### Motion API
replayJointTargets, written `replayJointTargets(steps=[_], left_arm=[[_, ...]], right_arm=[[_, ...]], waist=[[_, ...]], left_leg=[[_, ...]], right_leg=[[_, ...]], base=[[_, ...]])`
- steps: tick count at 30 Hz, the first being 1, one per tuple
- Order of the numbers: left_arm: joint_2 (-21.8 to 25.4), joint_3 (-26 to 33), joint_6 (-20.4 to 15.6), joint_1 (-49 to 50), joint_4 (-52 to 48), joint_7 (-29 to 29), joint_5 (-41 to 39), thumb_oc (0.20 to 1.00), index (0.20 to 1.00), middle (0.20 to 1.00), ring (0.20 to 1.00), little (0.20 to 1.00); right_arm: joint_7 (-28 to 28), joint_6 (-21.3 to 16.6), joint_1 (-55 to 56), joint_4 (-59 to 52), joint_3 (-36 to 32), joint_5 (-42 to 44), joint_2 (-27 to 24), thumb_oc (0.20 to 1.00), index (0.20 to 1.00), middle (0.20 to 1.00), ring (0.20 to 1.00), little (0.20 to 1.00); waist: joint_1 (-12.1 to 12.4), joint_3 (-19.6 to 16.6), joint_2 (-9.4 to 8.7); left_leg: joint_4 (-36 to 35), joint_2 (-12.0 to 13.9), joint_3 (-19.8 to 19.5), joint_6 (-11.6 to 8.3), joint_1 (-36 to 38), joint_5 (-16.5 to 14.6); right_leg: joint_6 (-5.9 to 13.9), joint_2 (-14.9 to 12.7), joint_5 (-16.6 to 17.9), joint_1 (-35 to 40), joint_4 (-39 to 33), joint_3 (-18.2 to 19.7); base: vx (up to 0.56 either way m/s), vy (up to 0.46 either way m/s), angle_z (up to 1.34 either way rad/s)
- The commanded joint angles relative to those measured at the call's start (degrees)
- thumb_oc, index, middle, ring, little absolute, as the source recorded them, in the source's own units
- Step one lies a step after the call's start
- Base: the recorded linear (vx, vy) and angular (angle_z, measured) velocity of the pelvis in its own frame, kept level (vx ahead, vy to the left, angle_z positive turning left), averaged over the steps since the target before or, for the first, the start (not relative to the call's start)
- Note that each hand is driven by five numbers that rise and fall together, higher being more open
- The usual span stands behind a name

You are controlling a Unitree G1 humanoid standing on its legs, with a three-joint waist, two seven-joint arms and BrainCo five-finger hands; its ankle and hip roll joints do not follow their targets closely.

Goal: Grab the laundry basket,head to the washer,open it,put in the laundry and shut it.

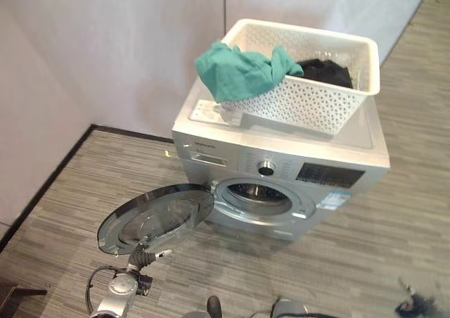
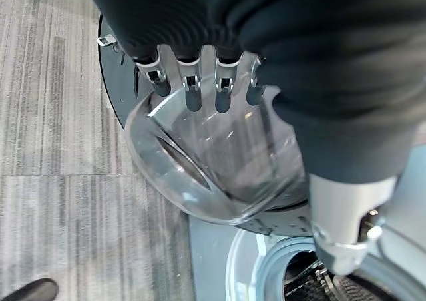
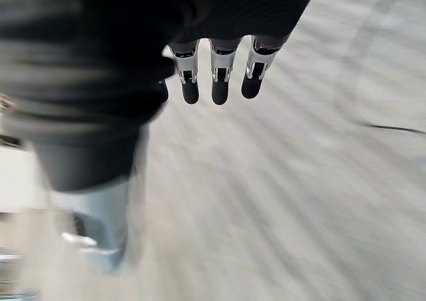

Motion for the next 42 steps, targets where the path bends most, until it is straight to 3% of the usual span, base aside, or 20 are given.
replayJointTargets(steps=[1, 5, 6, 7, 8, 14, 15, 17, 20, 23, 24, 25, 27, 28, 31, 32, 37, 42], left_arm=[[-0.1, 0.8, -2.0, -1.6, -0.9, 1.6, -1.1, 1.0, 1.0, 1.0, 1.0, 1.0], [-0.1, 0.8, -2.0, -1.6, -0.8, 1.6, -1.1, 1.0, 1.0, 1.0, 1.0, 1.0], [-0.4, 0.5, -2.0, -2.3, -0.2, 2.1, -0.9, 1.0, 1.0, 1.0, 1.0, 1.0], [-1.8, 0.7, -1.7, -2.6, 2.5, 2.7, -0.2, 1.0, 1.0, 1.0, 1.0, 1.0], [-3.7, 0.3, -0.9, -2.1, 5.7, 2.6, -0.7, 1.0, 1.0, 1.0, 1.0, 1.0], [-3.9, -1.3, -0.4, -1.6, 6.3, 1.9, -0.8, 1.0, 1.0, 1.0, 1.0, 1.0], [-4.1, -3.2, 0.1, -1.2, 6.0, 1.9, -1.4, 1.0, 1.0, 1.0, 1.0, 1.0], [-4.2, -3.6, 0.3, -1.4, 7.0, 1.9, -1.2, 1.0, 1.0, 1.0, 1.0, 1.0], [-3.5, -4.5, 0.3, -1.7, 7.6, 1.9, -1.2, 1.0, 1.0, 1.0, 1.0, 1.0], [-2.9, -4.8, 0.0, -1.0, 6.9, 1.5, -2.1, 1.0, 1.0, 1.0, 1.0, 1.0], [-2.2, -5.2, 0.0, -0.4, 6.6, 0.9, -2.8, 1.0, 1.0, 1.0, 1.0, 1.0], [-2.4, -5.0, 0.0, -0.4, 6.6, 0.8, -2.8, 1.0, 1.0, 1.0, 1.0, 1.0], [-1.7, -5.3, 0.0, 0.2, 6.7, 0.2, -3.4, 1.0, 1.0, 1.0, 1.0, 1.0], [-1.6, -4.8, 0.1, 0.6, 7.2, -0.4, -3.8, 1.0, 1.0, 1.0, 1.0, 1.0], [-1.7, -4.3, 0.3, 0.8, 7.9, -1.4, -4.5, 1.0, 1.0, 1.0, 1.0, 1.0], [-1.8, -3.9, 0.4, 1.4, 8.2, -2.4, -4.9, 1.0, 1.0, 1.0, 1.0, 1.0], [-1.6, -4.2, 0.3, 2.7, 7.9, -4.9, -5.0, 1.0, 1.0, 1.0, 1.0, 1.0], [-1.6, -5.1, 0.0, 3.0, 7.8, -5.6, -4.9, 1.0, 1.0, 1.0, 1.0, 1.0]], right_arm=[[-4.6, -4.9, -2.5, -4.4, -2.6, 0.1, -4.8, 1.0, 1.0, 1.0, 1.0, 1.0], [-4.6, -4.9, -2.4, -4.4, -2.6, 0.1, -4.8, 1.0, 1.0, 1.0, 1.0, 1.0], [-5.8, -6.2, -2.2, -7.5, -3.3, -0.3, -5.0, 1.0, 1.0, 1.0, 1.0, 1.0], [-8.9, -9.3, -2.1, -17.3, -7.6, -2.2, -7.5, 1.0, 1.0, 1.0, 1.0, 1.0], [-12.5, -10.4, -2.2, -33.9, -11.1, -8.9, -10.1, 1.0, 1.0, 1.0, 1.0, 1.0], [-10.5, -13.1, -11.5, -47.6, -6.7, -9.7, -17.1, 1.0, 1.0, 1.0, 1.0, 1.0], [-9.9, -15.8, -22.0, -56.3, -0.6, -7.8, -19.9, 1.0, 1.0, 1.0, 1.0, 1.0], [-10.8, -15.7, -26.4, -56.2, 2.0, -8.5, -22.0, 1.0, 1.0, 1.0, 1.0, 1.0], [-10.6, -12.4, -40.0, -54.4, 12.3, -10.8, -28.8, 1.0, 1.0, 1.0, 1.0, 1.0], [-7.6, -8.8, -49.3, -50.3, 22.6, -12.2, -32.1, 1.0, 1.0, 1.0, 1.0, 1.0], [-3.3, -5.4, -54.7, -46.1, 30.9, -12.5, -33.6, 1.0, 1.0, 1.0, 1.0, 1.0], [-3.2, -5.5, -55.9, -45.6, 32.0, -12.4, -33.7, 1.0, 1.0, 1.0, 1.0, 1.0], [1.6, -1.7, -60.8, -39.8, 40.6, -13.3, -34.6, 1.0, 1.0, 1.0, 1.0, 1.0], [6.8, 1.9, -67.5, -34.3, 50.4, -14.8, -35.9, 1.0, 1.0, 1.0, 1.0, 1.0], [12.8, 4.2, -74.0, -28.4, 61.2, -17.2, -37.5, 1.0, 1.0, 1.0, 1.0, 1.0], [16.4, 5.3, -78.0, -25.2, 68.6, -19.4, -39.2, 1.0, 1.0, 1.0, 1.0, 1.0], [22.3, 5.3, -83.3, -21.5, 81.4, -25.1, -46.2, 1.0, 1.0, 1.0, 1.0, 1.0], [23.3, 4.7, -82.3, -15.6, 82.3, -26.4, -45.7, 1.0, 1.0, 1.0, 1.0, 1.0]], waist=[[0.0, 1.4, -1.0], [0.0, 1.4, -1.01], [-0.4, 1.4, -1.38], [-0.9, -0.9, -2.64], [-0.5, -3.8, -3.16], [0.5, -5.5, -4.23], [1.7, -6.1, -5.12], [2.0, -6.6, -5.44], [3.2, -7.3, -6.38], [3.8, -7.5, -7.07], [4.5, -7.4, -7.94], [4.3, -7.4, -7.69], [4.8, -7.3, -8.53], [4.6, -7.2, -8.78], [4.4, -7.1, -9.19], [4.2, -7.0, -9.5], [4.2, -6.9, -10.12], [4.7, -6.6, -10.19]], left_leg=[[5.8, 1.3, -4.6, -0.67, -4.2, -5.1], [5.8, 1.3, -4.6, -0.67, -4.3, -5.1], [6.0, 0.9, -5.1, -0.6, -3.9, -5.8], [5.7, 0.6, -5.8, -0.99, -2.9, -6.1], [3.0, 1.8, -7.3, -2.15, -1.7, -4.6], [0.3, 3.6, -7.9, -3.33, -0.1, -3.5], [-0.1, 4.2, -7.9, -3.74, 0.4, -3.1], [-0.5, 4.5, -8.0, -3.91, 0.8, -3.2], [-0.8, 4.9, -8.0, -4.33, 1.1, -3.0], [-0.8, 5.3, -7.9, -4.58, 1.2, -2.8], [-0.8, 5.6, -7.9, -4.76, 1.3, -2.6], [-0.9, 5.6, -7.9, -4.76, 1.4, -2.6], [-0.9, 5.8, -7.8, -4.88, 1.4, -2.4], [-1.1, 5.9, -7.5, -5.02, 1.5, -2.2], [-1.2, 6.1, -7.3, -5.2, 1.5, -2.0], [-1.3, 6.3, -7.4, -5.37, 1.3, -1.7], [-1.7, 6.6, -8.3, -5.96, 0.5, -1.1], [-2.0, 6.6, -8.8, -6.11, 0.2, -0.9]], right_leg=[[1.31, 0.4, 4.8, 1.1, -1.6, 5.2], [1.31, 0.4, 4.8, 1.0, -1.6, 5.3], [1.31, 1.0, 4.0, 1.7, -1.8, 7.2], [1.59, 1.5, 4.0, 3.4, -1.5, 8.2], [1.26, 2.4, 3.4, 5.5, -3.1, 5.5], [0.73, 3.6, 2.2, 7.3, -4.5, 3.8], [0.23, 4.1, 1.7, 8.0, -5.0, 3.4], [0.16, 4.4, 1.3, 8.4, -5.3, 3.3], [-0.23, 4.8, 0.9, 9.2, -5.7, 2.9], [-0.58, 5.1, 0.6, 9.5, -5.7, 2.7], [-0.81, 5.2, 0.6, 9.7, -5.7, 2.5], [-0.81, 5.2, 0.6, 9.7, -5.7, 2.6], [-0.95, 5.3, 0.6, 9.9, -5.8, 2.6], [-1.09, 5.4, 0.5, 9.9, -5.8, 2.7], [-1.2, 5.5, 0.5, 9.9, -5.9, 2.7], [-1.26, 5.6, 0.5, 10.0, -6.0, 2.5], [-1.19, 5.7, 0.2, 10.3, -6.2, 1.2], [-1.08, 5.6, 0.2, 10.2, -6.3, 0.6]], base=[[-0.02, 0.001, 0.37], [0.01, -0.002, 0.31], [0.18, -0.069, 0.03], [0.3, -0.188, -0.12], [0.29, -0.203, -0.02], [0.05, -0.081, 0.15], [0.02, -0.054, 0.0], [0.03, -0.043, -0.04], [0.0, -0.029, 0.08], [-0.02, -0.021, 0.09], [-0.02, -0.018, 0.11], [-0.03, -0.011, 0.05], [-0.02, -0.002, 0.0], [-0.04, -0.003, -0.02], [-0.01, 0.002, 0.03], [-0.02, 0.005, 0.06], [0.0, -0.002, 0.04], [0.0, -0.003, 0.04]])
